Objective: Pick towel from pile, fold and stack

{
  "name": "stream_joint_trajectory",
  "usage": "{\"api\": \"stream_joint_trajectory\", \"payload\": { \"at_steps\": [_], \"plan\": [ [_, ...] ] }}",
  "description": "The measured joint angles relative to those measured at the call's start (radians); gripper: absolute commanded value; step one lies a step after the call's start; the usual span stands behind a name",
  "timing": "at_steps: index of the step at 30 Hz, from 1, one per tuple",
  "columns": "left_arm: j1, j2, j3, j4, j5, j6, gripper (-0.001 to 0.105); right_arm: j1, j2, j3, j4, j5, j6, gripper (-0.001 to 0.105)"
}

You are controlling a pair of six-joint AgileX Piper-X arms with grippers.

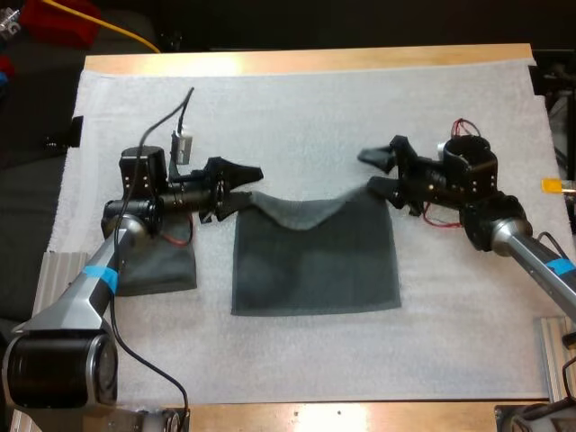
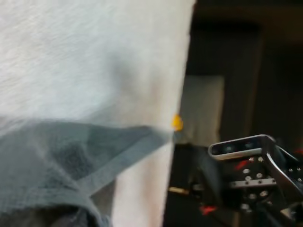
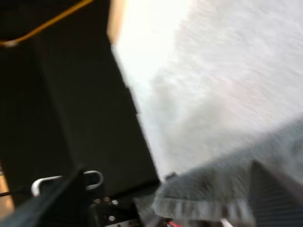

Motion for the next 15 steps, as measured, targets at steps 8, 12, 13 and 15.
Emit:
{"api": "stream_joint_trajectory", "payload": {
  "at_steps": [8,12,13,15],
  "plan": [
    [0.004,-0.002,0.0,-0.174,0.102,-0.093,0.066,0.0,0.0,0.0,-0.215,-0.108,0.004,0.075],
    [0.004,-0.012,0.0,-0.174,0.14,-0.094,0.066,0.0,0.0,0.0,-0.225,-0.177,-0.023,0.075],
    [0.004,-0.018,0.0,-0.174,0.147,-0.092,0.066,0.0,0.0,0.0,-0.225,-0.194,-0.033,0.075],
    [0.004,-0.043,0.0,-0.174,0.154,-0.085,0.066,0.0,0.0,0.0,-0.225,-0.229,-0.05,0.075]
  ]
}}
